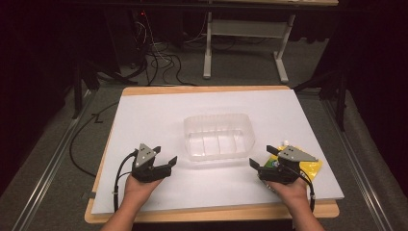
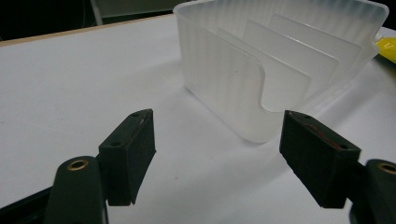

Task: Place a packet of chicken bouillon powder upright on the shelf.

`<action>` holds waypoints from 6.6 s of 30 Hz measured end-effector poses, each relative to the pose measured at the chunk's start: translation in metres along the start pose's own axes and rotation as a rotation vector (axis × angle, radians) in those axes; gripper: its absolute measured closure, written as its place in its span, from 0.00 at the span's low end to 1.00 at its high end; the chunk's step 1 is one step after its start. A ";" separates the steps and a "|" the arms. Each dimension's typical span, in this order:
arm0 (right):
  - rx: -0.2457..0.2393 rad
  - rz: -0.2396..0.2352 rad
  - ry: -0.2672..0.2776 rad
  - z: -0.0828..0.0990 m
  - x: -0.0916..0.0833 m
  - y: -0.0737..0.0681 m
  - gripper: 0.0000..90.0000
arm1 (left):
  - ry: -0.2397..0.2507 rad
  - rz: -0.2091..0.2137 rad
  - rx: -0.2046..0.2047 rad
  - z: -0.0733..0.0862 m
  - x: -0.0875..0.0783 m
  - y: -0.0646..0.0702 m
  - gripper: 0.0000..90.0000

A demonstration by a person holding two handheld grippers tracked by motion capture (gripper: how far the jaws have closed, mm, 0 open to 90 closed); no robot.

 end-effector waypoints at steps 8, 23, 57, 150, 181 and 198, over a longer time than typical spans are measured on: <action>0.035 0.039 0.015 0.009 -0.014 0.021 0.20 | -0.010 -0.001 0.024 -0.001 0.002 0.007 0.30; 0.166 0.155 0.017 0.031 -0.039 0.083 0.25 | -0.019 0.006 0.014 0.002 0.004 0.005 0.30; 0.651 0.186 -0.095 0.101 -0.066 0.173 0.46 | -0.045 0.042 0.088 0.004 0.011 0.018 0.30; 0.167 0.256 0.229 0.014 -0.130 0.074 0.98 | 0.045 0.051 -0.029 -0.026 0.046 0.026 0.48; 0.247 0.232 0.091 0.032 -0.100 0.085 1.00 | 0.014 0.036 -0.062 -0.024 0.057 0.042 0.69; 0.252 0.216 0.180 0.009 -0.110 0.073 1.00 | 0.038 0.031 -0.024 -0.021 0.044 0.038 0.46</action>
Point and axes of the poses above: each handheld gripper's, and its own axes: x roughly forward along the jaws, z roughly out of its underside, y roughly to its right, the point moved 6 cm from there along x, roughly forward along the jaws, and after that the axes turned 11 degrees about -y, right-handed, at the moved point
